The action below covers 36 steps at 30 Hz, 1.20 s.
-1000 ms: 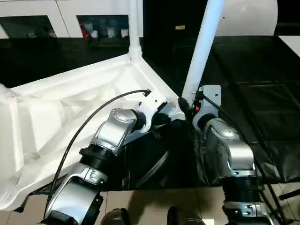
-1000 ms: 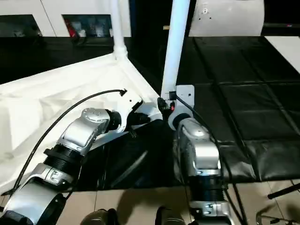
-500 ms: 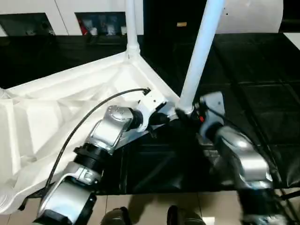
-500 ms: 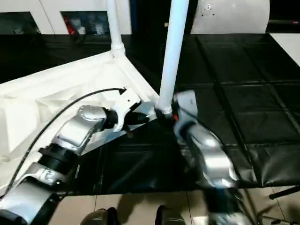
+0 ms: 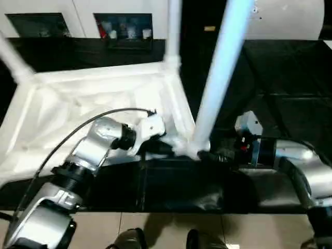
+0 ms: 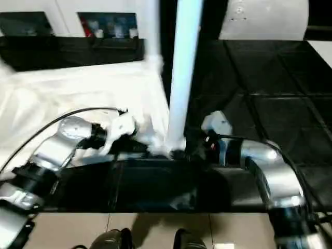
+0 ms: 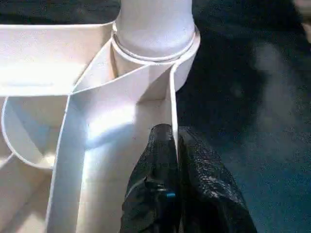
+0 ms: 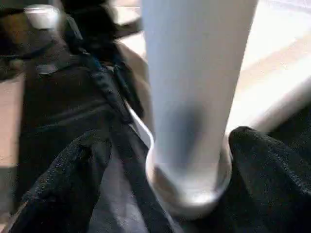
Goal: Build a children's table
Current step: Rotate leg to tighten
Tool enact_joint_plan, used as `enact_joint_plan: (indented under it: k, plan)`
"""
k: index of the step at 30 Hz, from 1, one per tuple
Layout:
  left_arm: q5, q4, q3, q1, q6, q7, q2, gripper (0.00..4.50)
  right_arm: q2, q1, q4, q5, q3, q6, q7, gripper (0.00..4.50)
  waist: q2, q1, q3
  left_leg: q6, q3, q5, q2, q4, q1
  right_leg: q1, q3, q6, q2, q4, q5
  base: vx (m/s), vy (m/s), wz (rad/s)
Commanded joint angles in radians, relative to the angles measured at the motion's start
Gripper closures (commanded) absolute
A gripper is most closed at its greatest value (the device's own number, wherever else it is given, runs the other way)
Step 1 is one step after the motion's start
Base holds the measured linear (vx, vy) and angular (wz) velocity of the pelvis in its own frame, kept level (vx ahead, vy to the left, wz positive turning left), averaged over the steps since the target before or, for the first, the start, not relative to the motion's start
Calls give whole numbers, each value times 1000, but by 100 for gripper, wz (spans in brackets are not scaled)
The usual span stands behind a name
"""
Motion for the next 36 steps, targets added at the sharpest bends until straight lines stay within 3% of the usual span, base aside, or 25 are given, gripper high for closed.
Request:
enact_joint_plan:
  k: [1, 6, 11, 12, 14, 22, 27, 33, 36]
  plan:
    - [6, -7, -53, 2, -34, -72, 10, 450, -12, -15, 18, 18, 28, -16, 63, 47, -5, 0, -77, 129, -22, -124, 74, -52, 16, 59, 56, -265, -95, -54, -161, 0, 0, 0]
    - [-9, -18, -64, 8, -72, -139, 28, 450, -9, -58, 85, 2, 83, -54, 148, 83, -7, 14, -79, 116, -21, -122, 74, -51, 18, 57, 57, -268, -97, -51, -165, 0, 0, 0]
    - [-10, -13, -67, 6, -85, -156, 34, 450, -10, -87, 120, 10, 103, -65, 195, 118, -7, 15, -80, 112, -22, -122, 74, -51, 17, 58, 56, -266, -97, -50, -170, 0, 0, 0]
    - [-10, -9, -64, 6, -93, -159, 37, 450, -15, -94, 125, 10, 115, -67, 221, 136, -17, 15, -80, 115, -20, -116, 73, -51, 15, 60, 57, -264, -96, -50, -165, 0, 0, 0]
    - [-11, -6, -63, 6, -95, -159, 38, 450, -18, -97, 131, 10, 120, -71, 233, 151, -12, 16, -81, 121, -21, -105, 73, -50, 15, 59, 56, -262, -96, -48, -163, 0, 0, 0]
    - [-8, 6, -54, 10, -106, -139, 40, 450, -22, -105, 151, 0, 138, -93, 265, 223, -13, 18, -81, 125, -21, -98, 74, -49, 15, 57, 55, -258, -95, -48, -172, 0, 0, 0]
    - [-4, 10, -48, 18, -109, -118, 34, 450, -18, -88, 141, 4, 148, -95, 265, 240, -10, 18, -81, 123, -21, -104, 74, -49, 16, 57, 55, -260, -96, -49, -171, 0, 0, 0]
    - [-27, 9, -17, 21, -66, -68, -2, 450, 7, -32, 55, 56, 129, -22, 220, 246, -6, 25, -83, 124, -21, -102, 76, -48, 19, 56, 56, -266, -94, -48, -153, 0, 0, 0]
    - [-48, 5, 15, 13, 3, 6, -52, 450, 67, 9, -1, 58, 100, 36, 79, 246, -7, 28, -82, 114, -20, -112, 77, -50, 21, 53, 57, -263, -95, -52, -171, 0, 0, 0]
